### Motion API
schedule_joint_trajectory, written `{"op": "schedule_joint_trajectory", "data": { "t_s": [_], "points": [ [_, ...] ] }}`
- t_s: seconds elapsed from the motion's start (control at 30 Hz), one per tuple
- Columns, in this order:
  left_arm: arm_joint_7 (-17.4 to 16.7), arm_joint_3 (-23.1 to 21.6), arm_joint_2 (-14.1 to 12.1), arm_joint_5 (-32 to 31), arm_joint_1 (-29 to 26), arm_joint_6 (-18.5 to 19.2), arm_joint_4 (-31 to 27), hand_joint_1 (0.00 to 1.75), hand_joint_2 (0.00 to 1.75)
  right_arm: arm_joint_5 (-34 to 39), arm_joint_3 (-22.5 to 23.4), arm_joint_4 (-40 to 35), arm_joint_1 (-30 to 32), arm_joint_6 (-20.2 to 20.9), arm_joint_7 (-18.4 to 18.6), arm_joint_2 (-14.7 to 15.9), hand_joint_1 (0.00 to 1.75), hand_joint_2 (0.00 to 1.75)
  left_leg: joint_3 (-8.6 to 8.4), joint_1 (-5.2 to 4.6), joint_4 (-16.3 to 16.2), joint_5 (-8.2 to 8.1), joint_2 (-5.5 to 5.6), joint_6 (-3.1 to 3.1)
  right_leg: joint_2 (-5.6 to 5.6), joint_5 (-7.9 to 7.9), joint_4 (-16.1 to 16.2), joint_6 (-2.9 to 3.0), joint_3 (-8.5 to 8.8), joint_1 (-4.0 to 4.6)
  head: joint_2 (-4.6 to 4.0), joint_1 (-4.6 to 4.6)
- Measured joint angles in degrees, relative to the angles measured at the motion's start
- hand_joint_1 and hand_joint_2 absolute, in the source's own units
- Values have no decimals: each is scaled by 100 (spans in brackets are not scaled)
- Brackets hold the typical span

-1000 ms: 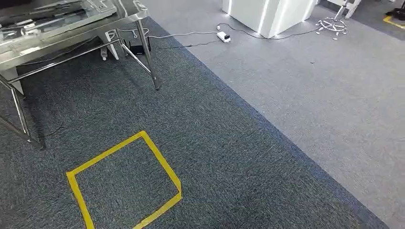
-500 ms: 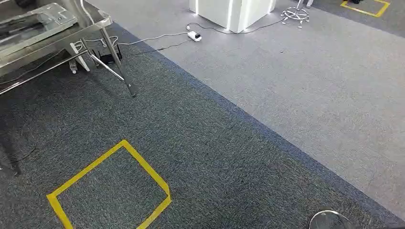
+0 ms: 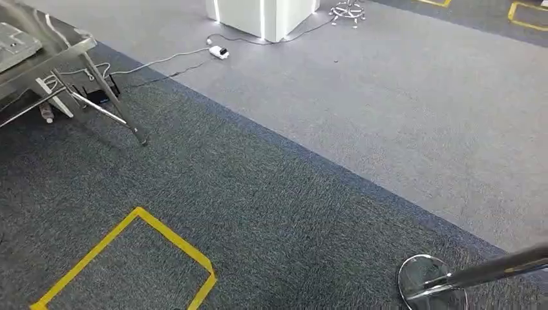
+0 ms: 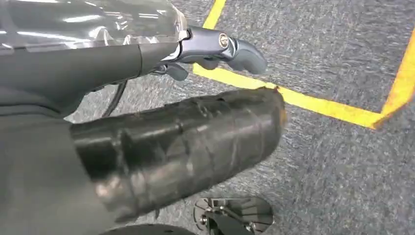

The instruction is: Take the parts from the cabinet and place them on the table.

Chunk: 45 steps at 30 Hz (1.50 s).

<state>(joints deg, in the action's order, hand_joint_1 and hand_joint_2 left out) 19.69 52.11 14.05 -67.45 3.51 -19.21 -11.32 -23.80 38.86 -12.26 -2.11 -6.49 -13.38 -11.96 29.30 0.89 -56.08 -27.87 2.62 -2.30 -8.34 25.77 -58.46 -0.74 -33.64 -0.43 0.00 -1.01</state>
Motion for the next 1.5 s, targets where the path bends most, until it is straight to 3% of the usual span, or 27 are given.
{"op": "schedule_joint_trajectory", "data": {
  "t_s": [0.07,0.1,0.17,0.2,0.23,0.3,0.33,0.37,0.5,0.57,0.6,0.67,0.7,0.77,0.83,0.87,0.93,1.0,1.03,1.07,1.1,1.17,1.23,1.33,1.37,1.4,1.5],
  "points": [
    [11,2,-2,9,-8,7,0,0,0,-24,-11,0,-16,-18,0,2,0,0,-40,-6,71,53,-172,-79,549,338,-434,5,-215,20,0,-20],
    [13,2,-4,9,-9,20,0,0,0,-50,-26,2,-23,-39,0,2,0,0,-27,-21,70,49,-258,-86,687,581,-879,-22,-431,10,0,-22],
    [13,2,-9,11,-25,35,0,0,0,-68,-42,4,-29,-52,9,2,0,0,-21,-38,63,31,-443,-85,768,867,-1634,-84,-787,-45,0,-20],
    [13,4,-13,11,-24,39,0,0,0,-70,-44,7,-23,-52,13,2,0,0,-23,-37,60,23,-522,-74,786,820,-1693,-107,-807,-73,0,-19],
    [15,4,-15,11,-18,46,0,0,0,-72,-46,7,-20,-55,15,2,0,0,-28,-32,52,10,-597,-60,815,648,-1466,-134,-678,-105,0,-20],
    [13,4,-13,11,-11,63,0,0,0,-81,-48,7,-23,-63,17,15,0,0,-51,-14,4,-42,-723,-4,970,187,-475,-167,-119,-147,0,-20],
    [13,4,-15,11,-8,70,0,0,0,-83,-50,7,-31,-68,17,17,0,0,-62,-29,-49,-82,-768,48,1249,123,-29,-162,116,-141,0,-20],
    [-4,4,-18,11,-10,79,0,0,0,-83,-57,7,-46,-68,15,17,0,0,-34,-59,-71,-123,-811,100,1281,156,-68,-122,104,-91,0,-17],
    [-120,2,9,-35,8,98,0,0,0,-83,-59,7,-20,-92,-2,31,0,0,-128,-27,-72,-174,-983,228,1025,136,-27,61,72,-84,0,-9],
    [-138,2,18,-46,5,101,0,0,0,-83,-57,7,-21,-122,-2,37,0,0,20,12,-420,-474,-482,262,925,102,-1,131,70,-96,0,-2],
    [-151,2,24,-48,-12,101,0,0,0,-83,-57,7,-26,-133,-2,46,0,0,224,17,-862,-733,-357,266,871,96,-1,157,58,-85,0,-2],
    [-155,0,24,-55,-32,107,0,0,0,-81,-55,7,-23,-157,-2,48,0,0,686,17,-1821,-1099,-311,262,715,97,-10,173,44,-45,0,-2],
    [-166,0,26,-63,-41,118,0,0,0,-81,-55,7,-11,-177,8,50,0,0,789,17,-1991,-1056,-310,246,630,98,-17,175,46,-30,0,-2],
    [-181,2,28,-92,-48,146,0,0,0,-81,-55,7,1,-210,57,57,0,0,638,13,-1577,-681,-298,200,479,98,-22,175,64,-14,0,-2],
    [-184,0,28,-96,-45,155,0,0,0,-79,-52,7,1,-249,101,57,0,0,151,3,-433,-57,-39,111,309,99,-31,173,86,-12,0,-2],
    [-175,0,22,-96,-55,155,0,0,0,-79,-50,7,3,-247,103,57,0,0,73,3,-237,-121,254,86,268,91,-32,155,68,-17,0,-9],
    [-146,0,24,-96,-38,151,0,0,0,-81,-41,7,-8,-240,98,59,0,0,85,-29,-163,-83,168,111,156,60,-32,73,14,-45,0,-9],
    [-129,0,22,-94,-13,138,0,0,0,-83,-29,9,22,-184,53,59,0,0,43,-50,-127,-50,64,62,34,14,27,-18,7,-71,0,-7],
    [-131,4,22,-90,-22,133,0,0,0,-85,-26,9,22,-159,26,59,0,0,7,18,-16,25,-25,-4,130,32,-5,-28,11,-47,0,-7],
    [-125,4,22,-94,-25,133,0,0,0,-87,-26,9,16,-144,4,59,0,0,-13,-1,24,46,-105,-37,465,152,-133,-28,-48,-27,0,-9],
    [-116,4,22,-92,-26,129,0,0,0,-90,-26,9,6,-135,-24,59,0,0,-8,-9,28,54,-170,-53,658,373,-448,-37,-206,-15,0,-17],
    [-118,4,4,-92,-47,109,0,0,0,-105,-26,9,-22,-103,-55,59,0,0,2,-35,22,43,-354,-65,762,814,-1403,-77,-664,-45,0,-15],
    [-162,7,-18,-87,-49,90,0,0,0,-127,-26,9,-20,-52,-70,59,0,0,4,-38,8,23,-529,-60,782,823,-1764,-115,-838,-70,0,-15],
    [-181,9,-24,-83,-39,83,0,0,0,-164,-26,9,-15,-50,-70,59,0,0,-20,-28,-55,-48,-716,-3,996,161,-482,-151,-144,-119,0,-15],
    [-184,9,-28,-83,-39,83,0,0,0,-168,-26,9,-31,-50,-70,59,0,0,-26,-38,-100,-91,-766,47,1282,154,-53,-134,48,-106,0,-17],
    [-184,13,-39,-83,-37,81,0,0,0,-181,-26,13,-40,-44,-66,55,0,0,-9,-84,-133,-131,-805,94,1339,136,-85,-91,48,-77,0,-15],
    [-168,20,-42,-79,-17,79,0,0,0,-262,-26,13,-37,-52,55,61,0,0,-94,-66,-108,-154,-947,183,1119,155,-105,14,8,-28,0,-6]
  ]
}}
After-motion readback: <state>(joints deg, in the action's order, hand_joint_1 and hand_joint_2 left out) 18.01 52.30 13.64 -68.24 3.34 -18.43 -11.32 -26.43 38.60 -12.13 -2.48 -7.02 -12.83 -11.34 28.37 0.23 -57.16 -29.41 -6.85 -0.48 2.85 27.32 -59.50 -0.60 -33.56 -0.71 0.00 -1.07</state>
